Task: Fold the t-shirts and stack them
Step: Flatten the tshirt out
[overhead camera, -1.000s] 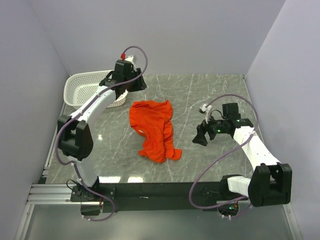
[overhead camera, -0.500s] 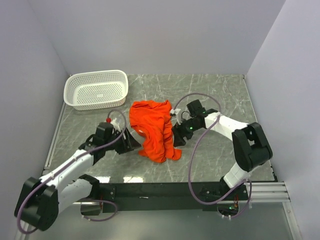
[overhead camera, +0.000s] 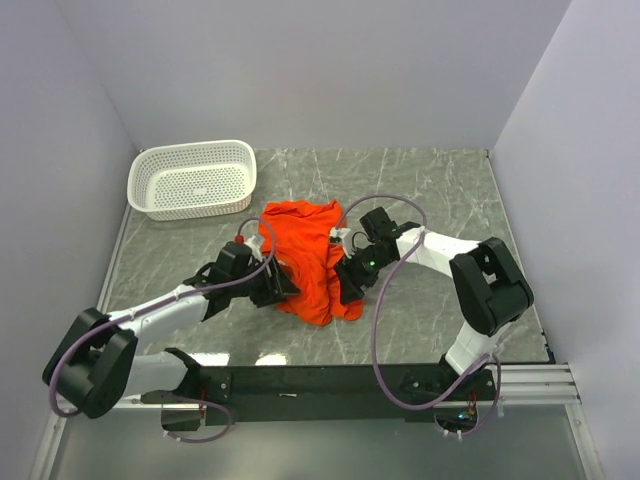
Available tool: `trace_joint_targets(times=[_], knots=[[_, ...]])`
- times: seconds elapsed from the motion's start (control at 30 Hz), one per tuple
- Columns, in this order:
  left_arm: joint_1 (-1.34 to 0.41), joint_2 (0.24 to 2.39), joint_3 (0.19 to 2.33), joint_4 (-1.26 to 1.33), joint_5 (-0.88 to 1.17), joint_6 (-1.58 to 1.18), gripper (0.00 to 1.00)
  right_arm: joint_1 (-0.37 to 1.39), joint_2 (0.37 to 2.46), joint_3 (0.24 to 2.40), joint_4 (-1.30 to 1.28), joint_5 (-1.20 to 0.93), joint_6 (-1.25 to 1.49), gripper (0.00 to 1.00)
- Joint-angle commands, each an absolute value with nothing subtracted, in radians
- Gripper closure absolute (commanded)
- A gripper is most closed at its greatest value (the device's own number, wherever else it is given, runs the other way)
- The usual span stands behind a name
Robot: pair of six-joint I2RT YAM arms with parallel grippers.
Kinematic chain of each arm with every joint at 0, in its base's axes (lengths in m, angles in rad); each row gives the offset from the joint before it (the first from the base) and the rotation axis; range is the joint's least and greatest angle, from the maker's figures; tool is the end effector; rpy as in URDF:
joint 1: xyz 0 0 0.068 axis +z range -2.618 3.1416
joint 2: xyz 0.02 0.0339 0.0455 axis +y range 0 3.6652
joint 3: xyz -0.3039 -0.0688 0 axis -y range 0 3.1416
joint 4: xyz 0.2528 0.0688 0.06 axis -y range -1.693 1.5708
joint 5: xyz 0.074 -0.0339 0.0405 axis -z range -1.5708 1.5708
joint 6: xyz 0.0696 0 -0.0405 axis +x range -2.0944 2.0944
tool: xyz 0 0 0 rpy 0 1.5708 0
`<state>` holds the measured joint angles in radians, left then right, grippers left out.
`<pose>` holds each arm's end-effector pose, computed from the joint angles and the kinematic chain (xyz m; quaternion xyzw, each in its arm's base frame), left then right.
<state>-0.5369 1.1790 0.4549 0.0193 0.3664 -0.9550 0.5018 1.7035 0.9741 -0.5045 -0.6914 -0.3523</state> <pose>0.1926 -0.1436 0.1818 -0.1104 0.8890 -0.4015 0.1908 0.2687 0.1981 0.1705 -0.4359 0.8207 0.3449 0.1323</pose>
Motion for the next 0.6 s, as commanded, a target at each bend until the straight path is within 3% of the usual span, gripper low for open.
trace_joint_targets(times=[0.0, 0.13, 0.37, 0.4, 0.5, 0.53, 0.57], knots=[[-0.560, 1.224, 0.537, 0.046, 0.310, -0.924, 0.41, 0.512, 1.715, 1.006, -0.499, -0.690, -0.339, 0.23], [-0.571, 1.239, 0.545, 0.074, 0.327, -0.920, 0.51, 0.512, 1.738, 1.017, -0.506, -0.684, -0.344, 0.28], [-0.571, 1.180, 0.558, 0.017, 0.353, -0.899, 1.00, 0.541, 1.805, 1.089, -0.557, -0.768, -0.350, 0.37], [-0.571, 1.163, 0.563, 0.003, 0.347, -0.897, 1.00, 0.549, 1.813, 1.097, -0.563, -0.772, -0.348, 0.39], [-0.568, 1.076, 0.571, -0.119, 0.275, -0.887, 1.00, 0.551, 1.822, 1.118, -0.581, -0.766, -0.348, 0.61], [-0.566, 1.048, 0.571, -0.147, 0.228, -0.885, 1.00, 0.548, 1.809, 1.120, -0.584, -0.749, -0.348, 0.75], [-0.563, 0.988, 0.574, -0.206, 0.206, -0.888, 1.00, 0.543, 1.795, 1.115, -0.581, -0.732, -0.345, 0.83]])
